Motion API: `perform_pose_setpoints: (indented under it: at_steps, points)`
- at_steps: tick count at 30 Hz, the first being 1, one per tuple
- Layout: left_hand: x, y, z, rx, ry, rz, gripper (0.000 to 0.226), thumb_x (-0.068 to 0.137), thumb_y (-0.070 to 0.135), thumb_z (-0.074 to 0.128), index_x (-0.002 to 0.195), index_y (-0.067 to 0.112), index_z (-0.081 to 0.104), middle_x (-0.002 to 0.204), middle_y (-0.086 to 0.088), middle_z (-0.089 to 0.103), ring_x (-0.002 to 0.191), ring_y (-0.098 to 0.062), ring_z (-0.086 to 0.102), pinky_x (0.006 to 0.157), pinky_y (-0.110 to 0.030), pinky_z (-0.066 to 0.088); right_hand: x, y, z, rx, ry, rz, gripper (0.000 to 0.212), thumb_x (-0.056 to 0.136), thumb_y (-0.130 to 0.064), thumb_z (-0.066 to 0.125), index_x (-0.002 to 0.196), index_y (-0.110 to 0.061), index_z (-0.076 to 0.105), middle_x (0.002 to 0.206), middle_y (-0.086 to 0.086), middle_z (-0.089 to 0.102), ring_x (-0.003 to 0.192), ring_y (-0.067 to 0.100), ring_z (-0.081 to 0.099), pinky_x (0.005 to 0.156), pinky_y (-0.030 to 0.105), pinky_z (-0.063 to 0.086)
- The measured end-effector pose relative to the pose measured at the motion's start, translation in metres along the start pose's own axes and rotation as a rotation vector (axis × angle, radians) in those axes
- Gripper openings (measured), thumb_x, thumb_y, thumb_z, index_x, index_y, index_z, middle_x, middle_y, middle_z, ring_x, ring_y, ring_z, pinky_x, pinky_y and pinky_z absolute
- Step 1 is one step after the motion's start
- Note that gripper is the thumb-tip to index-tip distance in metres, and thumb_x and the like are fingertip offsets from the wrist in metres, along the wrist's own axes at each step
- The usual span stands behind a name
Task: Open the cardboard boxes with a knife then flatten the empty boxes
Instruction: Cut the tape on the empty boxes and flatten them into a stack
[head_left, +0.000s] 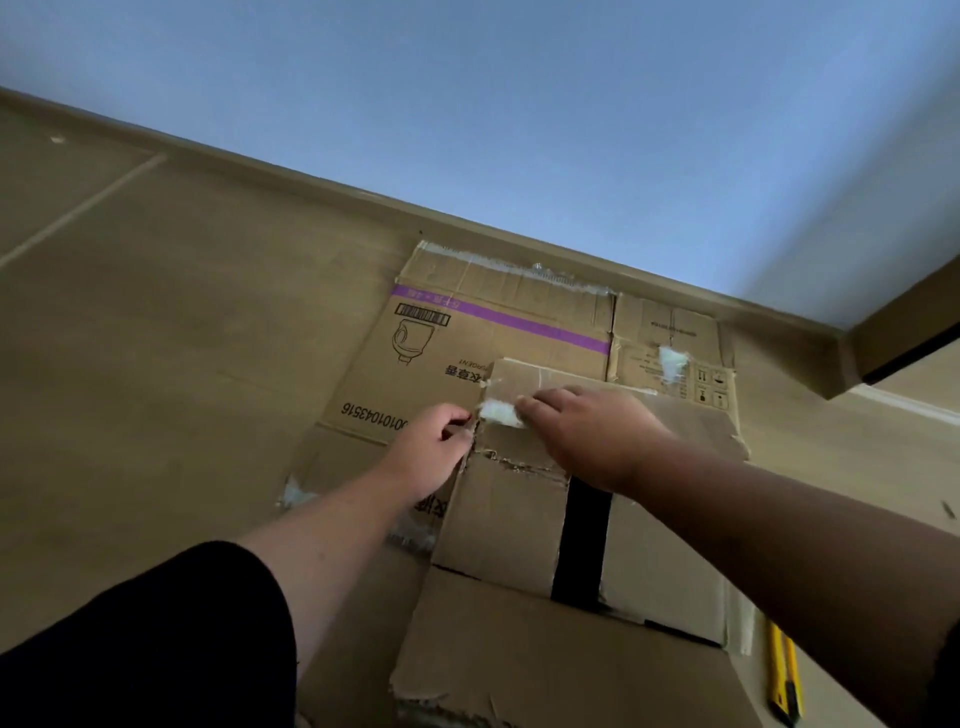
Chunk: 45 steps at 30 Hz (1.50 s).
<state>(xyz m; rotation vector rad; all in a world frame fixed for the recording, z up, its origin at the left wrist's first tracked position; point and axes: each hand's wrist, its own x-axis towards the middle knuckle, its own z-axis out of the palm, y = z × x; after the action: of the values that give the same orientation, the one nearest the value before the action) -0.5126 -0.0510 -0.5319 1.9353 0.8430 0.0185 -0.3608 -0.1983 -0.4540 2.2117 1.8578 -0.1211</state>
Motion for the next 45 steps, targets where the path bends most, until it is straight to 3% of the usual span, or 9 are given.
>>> perform_pose_setpoints:
  at_steps: [3, 6, 9, 15, 21, 24, 27, 33, 45]
  points:
    - [0.002, 0.007, 0.001, 0.077, 0.086, 0.120, 0.021, 0.101, 0.021, 0.051, 0.116, 0.014, 0.063, 0.109, 0.002, 0.060, 0.093, -0.006, 0.058, 0.075, -0.020, 0.046, -0.023, 0.019, -0.007, 0.013, -0.001, 0.108, 0.050, 0.102, -0.032, 0.043, 0.150, -0.027, 0.030, 0.142, -0.003, 0.053, 0.119, 0.021, 0.058, 0.079, 0.035, 0.056]
    - [0.009, 0.007, 0.005, 0.284, 0.161, 0.286, 0.021, 0.100, 0.019, 0.050, 0.094, 0.013, 0.069, 0.088, 0.002, 0.060, 0.089, -0.016, 0.057, 0.086, -0.038, 0.051, -0.044, 0.046, -0.019, -0.001, 0.045, 0.215, 0.045, 0.103, -0.044, 0.038, 0.146, -0.031, 0.033, 0.125, -0.005, 0.063, 0.104, 0.019, 0.064, 0.066, 0.029, 0.047]
    - [0.015, 0.009, 0.010, 0.478, 0.195, 0.426, 0.022, 0.097, 0.023, 0.052, 0.085, 0.017, 0.070, 0.089, 0.004, 0.063, 0.096, -0.021, 0.055, 0.090, -0.045, 0.047, -0.058, 0.077, -0.020, -0.063, 0.132, 0.360, 0.048, 0.100, -0.050, 0.041, 0.143, -0.029, 0.039, 0.128, -0.003, 0.063, 0.114, 0.024, 0.061, 0.089, 0.037, 0.045]
    - [0.022, 0.045, 0.023, 0.499, 0.089, 0.479, 0.043, 0.097, 0.046, 0.043, 0.123, 0.018, 0.063, 0.126, 0.002, 0.058, 0.122, -0.017, 0.049, 0.106, -0.042, 0.042, -0.066, 0.110, 0.011, -0.159, 0.441, 0.599, 0.065, 0.083, -0.023, 0.072, 0.142, -0.016, 0.045, 0.130, 0.014, 0.052, 0.109, 0.039, 0.052, 0.093, 0.052, 0.038]
    - [0.048, 0.061, 0.034, 0.593, 0.100, 0.403, 0.072, 0.099, 0.045, 0.047, 0.157, 0.018, 0.014, 0.165, 0.005, 0.005, 0.152, -0.015, 0.004, 0.121, -0.035, 0.009, -0.060, 0.120, 0.032, 0.019, 0.671, 0.723, 0.040, 0.075, 0.000, 0.073, 0.113, -0.005, 0.060, 0.101, 0.020, 0.059, 0.090, 0.043, 0.058, 0.078, 0.048, 0.050]
    - [0.058, 0.064, 0.038, 0.704, 0.072, 0.361, 0.078, 0.099, 0.048, 0.045, 0.158, 0.017, 0.006, 0.166, 0.003, -0.006, 0.152, -0.016, -0.003, 0.124, -0.039, 0.009, -0.058, 0.114, 0.043, 0.155, 0.472, 0.757, 0.047, 0.085, -0.023, 0.067, 0.129, -0.011, 0.055, 0.128, 0.019, 0.053, 0.115, 0.043, 0.052, 0.096, 0.053, 0.045]
    - [0.062, 0.065, 0.045, 0.769, -0.008, 0.285, 0.083, 0.098, 0.056, 0.040, 0.158, 0.017, -0.002, 0.165, 0.002, -0.016, 0.152, -0.018, -0.012, 0.124, -0.041, 0.004, -0.054, 0.105, 0.058, 0.234, 0.187, 0.751, 0.069, 0.090, -0.060, 0.050, 0.150, -0.028, 0.033, 0.161, 0.009, 0.017, 0.147, 0.032, 0.018, 0.119, 0.049, 0.018]
    - [0.061, 0.071, 0.064, 0.907, -0.114, 0.169, 0.111, 0.081, 0.086, 0.027, 0.156, 0.014, -0.014, 0.161, -0.008, -0.027, 0.148, -0.027, -0.024, 0.122, -0.051, -0.004, -0.041, 0.080, 0.089, 0.394, -0.147, 0.777, 0.117, 0.071, -0.093, 0.030, 0.157, -0.025, -0.013, 0.160, 0.014, -0.030, 0.147, 0.033, -0.027, 0.118, 0.063, -0.001]
    - [0.053, 0.096, 0.077, 0.857, -0.188, 0.040, 0.113, 0.080, 0.074, 0.047, 0.155, 0.019, -0.018, 0.158, -0.012, -0.033, 0.146, -0.038, -0.028, 0.114, -0.069, -0.006, -0.041, 0.065, 0.068, 0.587, -0.196, 0.809, 0.108, 0.079, -0.065, 0.051, 0.156, -0.027, -0.014, 0.162, 0.013, -0.025, 0.149, 0.036, -0.022, 0.113, 0.071, 0.007]
